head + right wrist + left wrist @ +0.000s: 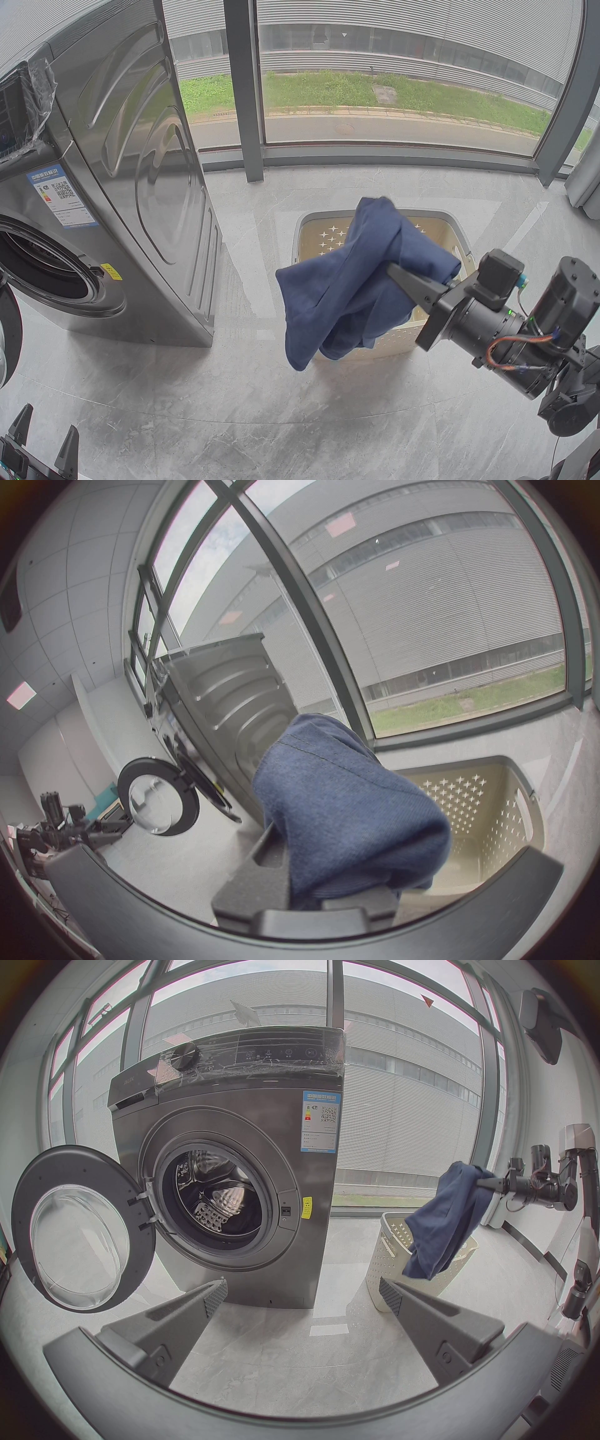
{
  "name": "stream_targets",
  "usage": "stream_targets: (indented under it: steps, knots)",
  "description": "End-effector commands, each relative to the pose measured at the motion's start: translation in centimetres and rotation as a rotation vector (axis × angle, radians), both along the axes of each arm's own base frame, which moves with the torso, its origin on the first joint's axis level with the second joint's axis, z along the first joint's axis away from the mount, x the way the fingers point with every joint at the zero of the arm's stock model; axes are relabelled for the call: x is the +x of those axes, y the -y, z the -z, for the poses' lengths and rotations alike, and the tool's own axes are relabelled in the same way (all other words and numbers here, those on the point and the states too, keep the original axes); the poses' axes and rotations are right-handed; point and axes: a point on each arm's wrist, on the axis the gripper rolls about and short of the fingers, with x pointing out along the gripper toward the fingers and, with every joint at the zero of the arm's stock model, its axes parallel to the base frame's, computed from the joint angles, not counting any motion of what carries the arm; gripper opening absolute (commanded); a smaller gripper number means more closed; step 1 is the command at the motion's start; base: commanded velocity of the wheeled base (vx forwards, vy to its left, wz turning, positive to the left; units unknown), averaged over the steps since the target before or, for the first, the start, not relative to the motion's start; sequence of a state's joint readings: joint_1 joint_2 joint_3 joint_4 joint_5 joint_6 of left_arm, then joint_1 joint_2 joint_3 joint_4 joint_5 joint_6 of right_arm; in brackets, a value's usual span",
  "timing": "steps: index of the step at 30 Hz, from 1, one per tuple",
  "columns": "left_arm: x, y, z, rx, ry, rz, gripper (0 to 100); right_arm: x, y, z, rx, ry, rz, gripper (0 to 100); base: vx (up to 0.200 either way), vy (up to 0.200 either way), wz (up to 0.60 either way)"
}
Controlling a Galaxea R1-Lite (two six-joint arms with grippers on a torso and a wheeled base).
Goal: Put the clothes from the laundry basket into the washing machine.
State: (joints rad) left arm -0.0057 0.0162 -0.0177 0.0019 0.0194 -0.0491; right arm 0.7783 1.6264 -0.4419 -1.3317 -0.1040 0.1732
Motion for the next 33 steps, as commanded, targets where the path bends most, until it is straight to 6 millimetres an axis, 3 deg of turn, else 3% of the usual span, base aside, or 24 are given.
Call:
stream_targets:
  steps: [1,7,16,33]
  knots:
    - [0.00,0.00,0.50,-0.001,-0.001,0.000,100,-0.27,0.97,-2.17,0.064,0.066,0.019,0,-0.200,0.000,0.00]
    - [0.00,-0.01,0.50,-0.001,-0.001,0.001,100,-0.05,1.28,-2.17,0.062,0.068,0.035,0,-0.200,0.000,0.00]
    - [0.00,-0.01,0.50,-0.001,-0.001,0.001,100,0.27,1.55,-2.00,0.045,0.063,0.071,0,0.000,0.000,0.00]
    - [0.00,-0.01,0.50,-0.005,-0.001,0.000,100,0.39,1.88,-1.90,0.049,0.063,0.093,0,0.000,0.200,0.00]
